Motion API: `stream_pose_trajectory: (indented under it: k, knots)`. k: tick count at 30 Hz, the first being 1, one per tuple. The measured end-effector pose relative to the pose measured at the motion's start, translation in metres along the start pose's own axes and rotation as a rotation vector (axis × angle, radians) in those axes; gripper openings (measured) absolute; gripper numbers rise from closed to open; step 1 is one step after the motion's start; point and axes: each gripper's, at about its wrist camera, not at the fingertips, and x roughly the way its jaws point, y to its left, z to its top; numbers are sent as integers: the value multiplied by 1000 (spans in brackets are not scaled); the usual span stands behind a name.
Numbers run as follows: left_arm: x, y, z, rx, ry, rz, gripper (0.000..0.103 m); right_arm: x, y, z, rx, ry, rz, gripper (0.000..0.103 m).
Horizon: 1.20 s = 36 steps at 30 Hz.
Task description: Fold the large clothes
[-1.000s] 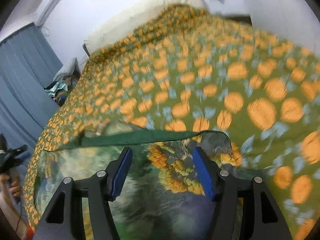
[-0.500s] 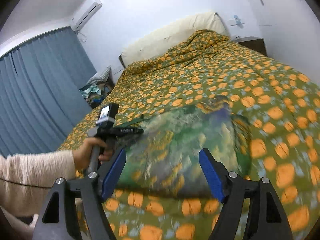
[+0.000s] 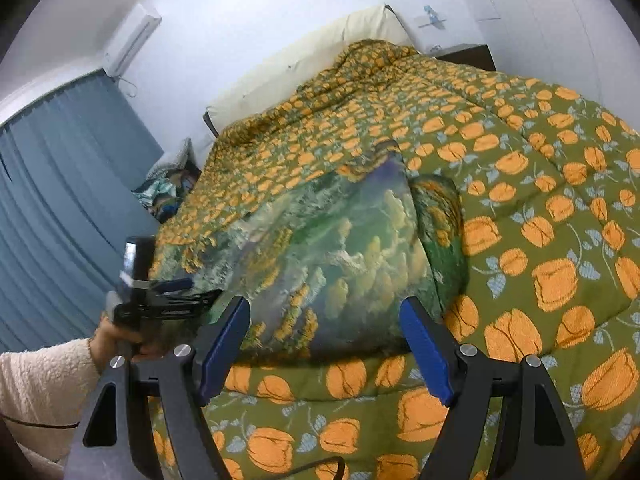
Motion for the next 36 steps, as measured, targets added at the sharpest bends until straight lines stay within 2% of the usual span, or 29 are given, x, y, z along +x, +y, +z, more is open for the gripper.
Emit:
stream_pose_trajectory:
  k: [5,10,14,17,18,19,21,24,25,27,28,29,31,33,35,36]
  knots:
    - [-9,-12,-25,33,-2,5,102,4,-15,-1,32,13,-39,77]
    - [-19,-38,-44,156,5,35,102,16,-35,-3,105,59,-76,77]
    - [-45,-38,-36,98,-21,-67,101,23,-52,-6,205,69,-63,78]
    - [-60,-42,-21,62,-68,-148,101,40,-64,-5,336,76,-3,81]
    - [-61,-46,-17,69,-73,-159,101,49,-68,-4,376,87,17,81]
    - [-60,-50,-14,82,-76,-160,101,58,-71,-2,417,90,0,84]
    - [-51,-55,-9,111,-55,-159,102,72,-76,0,477,95,-5,84]
    - [-21,-55,-9,106,61,-175,101,90,-91,-10,619,92,-6,83]
    - [-16,-54,-10,104,77,-173,100,95,-94,-12,636,91,-7,82]
    - [-20,-52,-7,110,71,-168,99,101,-92,-10,603,75,-12,76]
    - [-24,-51,-4,106,69,-173,98,103,-89,-8,576,79,-4,60]
    - [-30,-50,2,96,62,-188,97,104,-85,-5,541,85,-17,55]
    - [-46,-47,19,84,42,-210,97,97,-69,5,421,63,-52,34]
    - [-66,-45,40,78,9,-239,97,85,-35,18,232,21,-126,29]
    - [-86,-48,67,80,-6,-301,97,74,2,26,56,-33,-178,28]
    - [-93,-51,79,89,-1,-335,98,66,31,29,-81,-72,-213,27]
